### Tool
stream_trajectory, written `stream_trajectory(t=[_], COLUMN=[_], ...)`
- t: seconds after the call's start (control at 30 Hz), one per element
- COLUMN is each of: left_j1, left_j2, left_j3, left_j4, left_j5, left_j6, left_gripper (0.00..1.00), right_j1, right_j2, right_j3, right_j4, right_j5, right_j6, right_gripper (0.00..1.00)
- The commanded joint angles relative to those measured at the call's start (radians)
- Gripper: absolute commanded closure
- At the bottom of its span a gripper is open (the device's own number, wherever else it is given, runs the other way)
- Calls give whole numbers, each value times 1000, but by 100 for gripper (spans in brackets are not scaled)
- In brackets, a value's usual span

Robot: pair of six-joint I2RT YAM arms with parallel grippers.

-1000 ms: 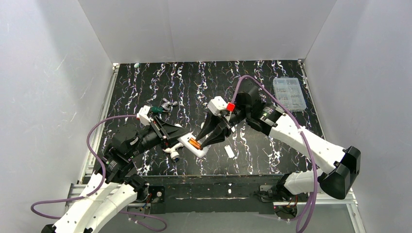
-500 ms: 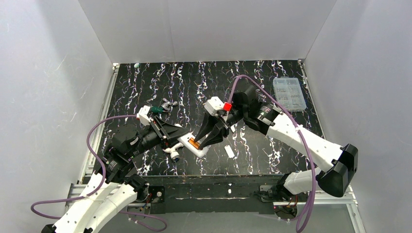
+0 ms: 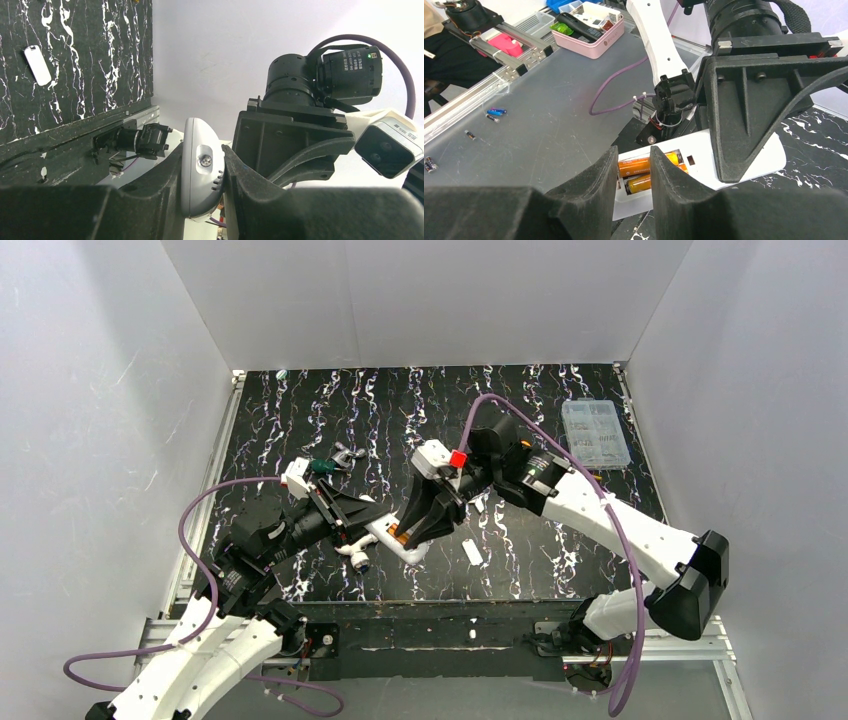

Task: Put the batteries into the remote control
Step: Load the battery into the remote control.

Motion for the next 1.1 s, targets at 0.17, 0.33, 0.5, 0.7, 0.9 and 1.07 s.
stream_trajectory(t=[0.17,0.33,0.5,0.7,0.9,1.07], left_j1=[3,3,3,3,3,3], left_j2=[-13,-11,-9,-10,-10,-6], left_j3=[6,12,17,12,12,5], left_j4=[71,74,79,103,118,147], left_j5=[20,23,23,18,14,10], left_j6=[-1,0,-6,-28,-41,-64], left_gripper=[100,100,100,100,100,100], right_j1=[8,9,9,8,9,9], right_j2=[23,33,39,46,57,64], right_j3=[51,34,15,13,13,13], right_j4=[-33,-38,-34,-43,-50,-47], right_j5=[-3,-1,5,0,-4,-3], right_j6=[-2,-2,-10,-32,-41,-49], right_gripper=[65,67,69,69,69,70])
